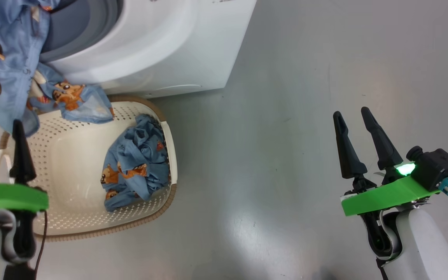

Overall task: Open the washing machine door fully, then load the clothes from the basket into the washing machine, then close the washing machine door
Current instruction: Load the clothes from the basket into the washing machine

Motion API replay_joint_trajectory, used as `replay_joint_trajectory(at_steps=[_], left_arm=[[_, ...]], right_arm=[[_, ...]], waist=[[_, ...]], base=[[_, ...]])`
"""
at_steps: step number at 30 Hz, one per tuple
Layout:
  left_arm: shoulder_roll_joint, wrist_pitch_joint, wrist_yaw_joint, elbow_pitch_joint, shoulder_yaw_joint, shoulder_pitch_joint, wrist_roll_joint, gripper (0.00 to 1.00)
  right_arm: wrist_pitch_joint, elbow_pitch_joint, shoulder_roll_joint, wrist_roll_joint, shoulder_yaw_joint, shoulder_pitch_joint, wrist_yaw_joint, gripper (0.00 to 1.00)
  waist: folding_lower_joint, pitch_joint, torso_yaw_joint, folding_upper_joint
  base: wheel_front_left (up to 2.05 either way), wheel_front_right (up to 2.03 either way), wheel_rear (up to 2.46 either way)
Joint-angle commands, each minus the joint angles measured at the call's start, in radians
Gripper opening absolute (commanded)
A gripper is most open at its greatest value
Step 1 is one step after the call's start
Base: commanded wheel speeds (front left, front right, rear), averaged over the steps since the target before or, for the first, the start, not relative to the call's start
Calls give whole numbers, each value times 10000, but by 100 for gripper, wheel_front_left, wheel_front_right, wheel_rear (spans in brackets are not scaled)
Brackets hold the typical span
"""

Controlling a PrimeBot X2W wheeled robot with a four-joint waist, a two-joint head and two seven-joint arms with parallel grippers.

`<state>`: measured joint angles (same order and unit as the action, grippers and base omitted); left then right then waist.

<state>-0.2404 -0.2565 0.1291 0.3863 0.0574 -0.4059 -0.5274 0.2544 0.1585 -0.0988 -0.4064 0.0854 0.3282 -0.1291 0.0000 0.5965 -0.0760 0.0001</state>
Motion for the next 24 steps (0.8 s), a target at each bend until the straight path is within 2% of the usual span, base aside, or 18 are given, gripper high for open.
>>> replay_joint_trajectory(at_steps=[1, 6, 14, 24], left_arm=[[-453, -53, 15, 49, 150, -235, -90, 100], [-760, -53, 15, 986, -417, -1168, -465, 100], [-1104, -53, 15, 1707, -1025, -1994, -1011, 100], [-1605, -53, 15, 2290, -2659, -3017, -2310, 100]], right_arm=[[74, -253, 37, 138, 239, -101, -16, 100], [74, -284, 88, 158, 267, 14, -16, 100], [74, -284, 154, 163, 307, 120, -16, 100], [74, -260, 249, 158, 475, 236, -16, 100]], waist=[[0, 87, -39, -1], [0, 306, -144, -1], [0, 486, -286, -1], [0, 615, -523, -1]], base=[[0, 0, 0], [0, 0, 0], [0, 0, 0], [0, 0, 0]])
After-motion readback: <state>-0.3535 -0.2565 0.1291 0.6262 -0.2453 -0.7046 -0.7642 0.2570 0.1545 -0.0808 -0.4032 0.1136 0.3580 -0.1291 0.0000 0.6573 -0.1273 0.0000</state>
